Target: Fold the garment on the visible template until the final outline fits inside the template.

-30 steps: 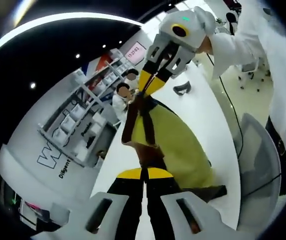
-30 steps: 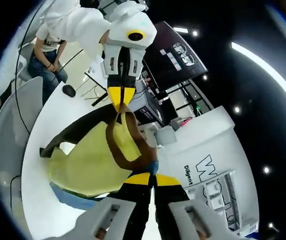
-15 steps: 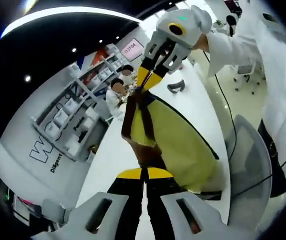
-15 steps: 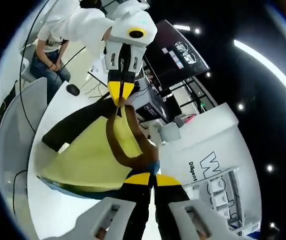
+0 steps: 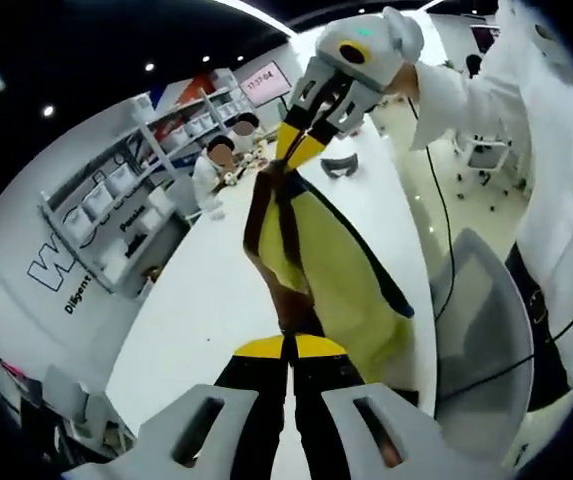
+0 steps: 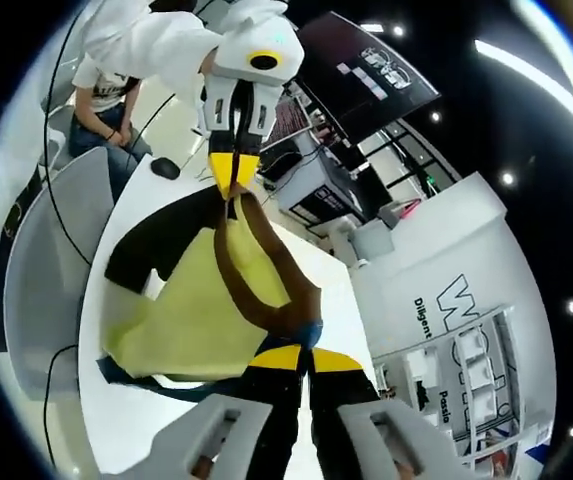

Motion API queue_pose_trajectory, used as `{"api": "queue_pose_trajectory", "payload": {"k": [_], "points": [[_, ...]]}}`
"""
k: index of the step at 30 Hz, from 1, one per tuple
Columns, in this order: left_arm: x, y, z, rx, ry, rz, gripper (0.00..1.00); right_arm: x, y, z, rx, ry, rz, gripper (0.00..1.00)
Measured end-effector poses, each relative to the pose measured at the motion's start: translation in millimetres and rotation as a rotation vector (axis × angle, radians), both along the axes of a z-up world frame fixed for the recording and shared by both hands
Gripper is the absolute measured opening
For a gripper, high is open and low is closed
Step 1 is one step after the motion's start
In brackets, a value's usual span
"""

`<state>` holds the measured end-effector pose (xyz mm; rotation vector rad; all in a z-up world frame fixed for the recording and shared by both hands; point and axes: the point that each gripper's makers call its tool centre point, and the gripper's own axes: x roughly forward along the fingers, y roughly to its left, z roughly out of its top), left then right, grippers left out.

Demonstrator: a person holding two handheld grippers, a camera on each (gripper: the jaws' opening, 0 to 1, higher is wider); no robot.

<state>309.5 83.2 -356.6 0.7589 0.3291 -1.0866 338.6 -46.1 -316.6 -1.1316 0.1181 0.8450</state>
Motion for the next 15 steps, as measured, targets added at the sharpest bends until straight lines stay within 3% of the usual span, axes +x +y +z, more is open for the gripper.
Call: {"api": "queue_pose_trajectory", "payload": {"k": [15], "points": [[21.8, 6, -40.2, 0.021, 0.06, 0.043, 0.0, 19, -13, -51.1, -0.027, 0.098, -0.04, 0.0]]}}
